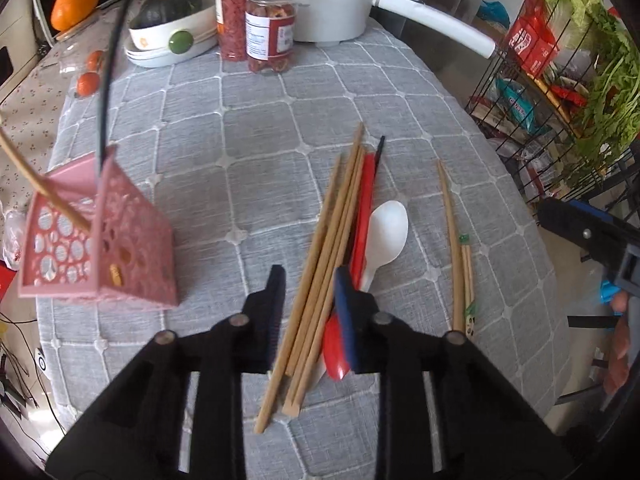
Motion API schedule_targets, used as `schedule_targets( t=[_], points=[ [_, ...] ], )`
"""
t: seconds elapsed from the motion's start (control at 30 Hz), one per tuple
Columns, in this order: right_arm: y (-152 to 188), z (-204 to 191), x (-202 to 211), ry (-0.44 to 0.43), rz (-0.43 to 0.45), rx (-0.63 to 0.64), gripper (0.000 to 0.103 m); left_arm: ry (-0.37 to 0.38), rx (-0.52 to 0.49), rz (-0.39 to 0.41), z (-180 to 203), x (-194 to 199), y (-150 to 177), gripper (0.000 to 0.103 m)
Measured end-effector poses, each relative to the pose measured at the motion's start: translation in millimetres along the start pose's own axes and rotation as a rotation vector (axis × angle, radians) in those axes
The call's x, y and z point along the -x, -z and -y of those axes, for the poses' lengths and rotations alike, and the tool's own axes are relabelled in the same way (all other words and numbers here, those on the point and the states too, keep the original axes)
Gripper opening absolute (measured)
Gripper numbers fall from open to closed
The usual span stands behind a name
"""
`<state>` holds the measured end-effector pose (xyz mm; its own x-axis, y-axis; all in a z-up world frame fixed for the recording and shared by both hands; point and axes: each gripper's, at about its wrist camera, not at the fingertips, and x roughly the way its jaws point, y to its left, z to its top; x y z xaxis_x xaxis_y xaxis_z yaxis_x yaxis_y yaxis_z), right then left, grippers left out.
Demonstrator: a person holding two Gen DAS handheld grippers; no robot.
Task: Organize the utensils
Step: 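Move both tools back over the remaining utensils, then grasp a wooden chopstick with the left tool while the right tool grasps another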
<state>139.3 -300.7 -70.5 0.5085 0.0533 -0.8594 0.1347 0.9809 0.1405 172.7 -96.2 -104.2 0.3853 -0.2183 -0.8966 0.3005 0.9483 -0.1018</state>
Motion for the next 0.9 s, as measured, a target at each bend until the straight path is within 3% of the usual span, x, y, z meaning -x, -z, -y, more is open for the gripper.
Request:
schedule_targets(
  t=[0.33, 0.5, 0.63, 0.9],
  points=[
    [-3, 28, -19, -0.015, -0.056, -0.074, 0.088, -0.008, 0.062, -0.075, 1, -52, -33, 0.009],
    [-6, 34, -22, -0.023, -0.058, -0.092, 0.088, -0.029, 0.028, -0.078, 10, -57, -42, 0.009],
    [-6, 35, -24, -0.024, -0.064, -0.095, 0.088, -0.020, 0.015, -0.129, 14, -64, -43, 0.009],
    [-8, 36, -27, -0.019, -0.069, -0.095, 0.088, -0.073, -0.036, -0.106, 21, -70, -40, 0.010]
  ],
)
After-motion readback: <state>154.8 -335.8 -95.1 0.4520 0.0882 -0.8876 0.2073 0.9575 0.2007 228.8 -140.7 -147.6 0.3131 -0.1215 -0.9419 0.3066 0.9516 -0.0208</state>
